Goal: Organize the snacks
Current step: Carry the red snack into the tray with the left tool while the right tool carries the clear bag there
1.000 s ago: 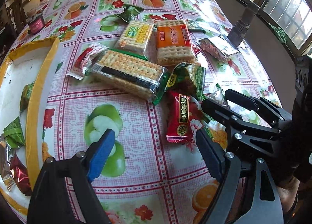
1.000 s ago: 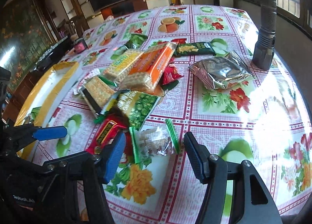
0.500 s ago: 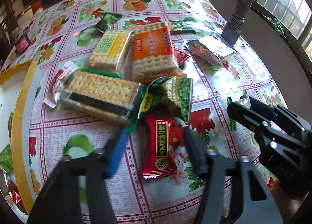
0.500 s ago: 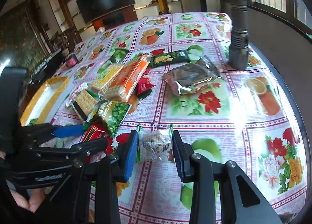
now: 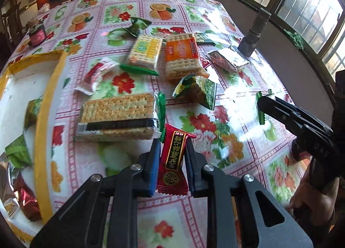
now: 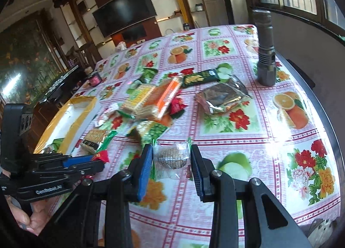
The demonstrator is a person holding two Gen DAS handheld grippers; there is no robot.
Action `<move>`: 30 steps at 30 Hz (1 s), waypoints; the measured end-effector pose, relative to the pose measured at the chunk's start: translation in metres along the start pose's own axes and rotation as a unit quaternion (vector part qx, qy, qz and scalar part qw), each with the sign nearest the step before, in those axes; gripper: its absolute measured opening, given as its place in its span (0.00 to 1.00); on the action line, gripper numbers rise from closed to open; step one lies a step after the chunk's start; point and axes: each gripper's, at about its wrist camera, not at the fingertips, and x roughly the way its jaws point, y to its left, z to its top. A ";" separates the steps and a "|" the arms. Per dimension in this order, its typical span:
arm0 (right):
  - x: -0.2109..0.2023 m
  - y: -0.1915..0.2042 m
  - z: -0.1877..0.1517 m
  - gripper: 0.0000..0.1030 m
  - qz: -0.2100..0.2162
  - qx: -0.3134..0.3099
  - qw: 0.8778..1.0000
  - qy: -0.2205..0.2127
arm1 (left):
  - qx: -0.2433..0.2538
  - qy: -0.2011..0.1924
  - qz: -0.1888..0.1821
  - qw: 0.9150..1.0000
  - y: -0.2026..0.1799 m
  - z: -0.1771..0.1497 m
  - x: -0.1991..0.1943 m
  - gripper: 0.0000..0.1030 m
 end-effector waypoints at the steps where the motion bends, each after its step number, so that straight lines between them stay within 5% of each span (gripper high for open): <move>1: -0.001 0.002 -0.001 0.34 0.002 -0.002 1.000 0.000 | -0.003 -0.002 -0.005 1.000 0.004 -0.003 -0.005 0.23; 13: 0.003 0.030 -0.002 0.34 0.021 -0.025 0.999 0.006 | -0.022 0.020 -0.019 0.999 0.031 -0.033 -0.021 0.25; 16: 0.001 0.029 -0.002 0.35 0.018 -0.023 1.000 0.003 | -0.018 0.031 -0.033 0.999 0.030 -0.039 -0.022 0.36; 18: 0.000 0.029 -0.002 0.35 0.016 -0.022 1.000 0.001 | -0.016 0.032 -0.036 0.999 0.029 -0.044 -0.023 0.51; 20: 0.000 0.028 -0.002 0.35 0.017 -0.020 1.000 0.000 | -0.015 0.033 -0.032 0.999 0.028 -0.047 -0.024 0.53; 27: -0.003 0.028 -0.004 0.35 0.021 -0.021 1.000 0.000 | 0.010 0.046 -0.022 0.999 0.013 -0.050 -0.011 0.49; 29: -0.004 0.028 -0.005 0.36 0.020 -0.019 1.000 -0.001 | 0.024 0.048 -0.019 0.998 0.005 -0.048 -0.006 0.38; 30: -0.005 0.027 -0.005 0.36 0.020 -0.018 1.000 -0.002 | 0.030 0.048 -0.018 0.998 0.002 -0.047 -0.005 0.23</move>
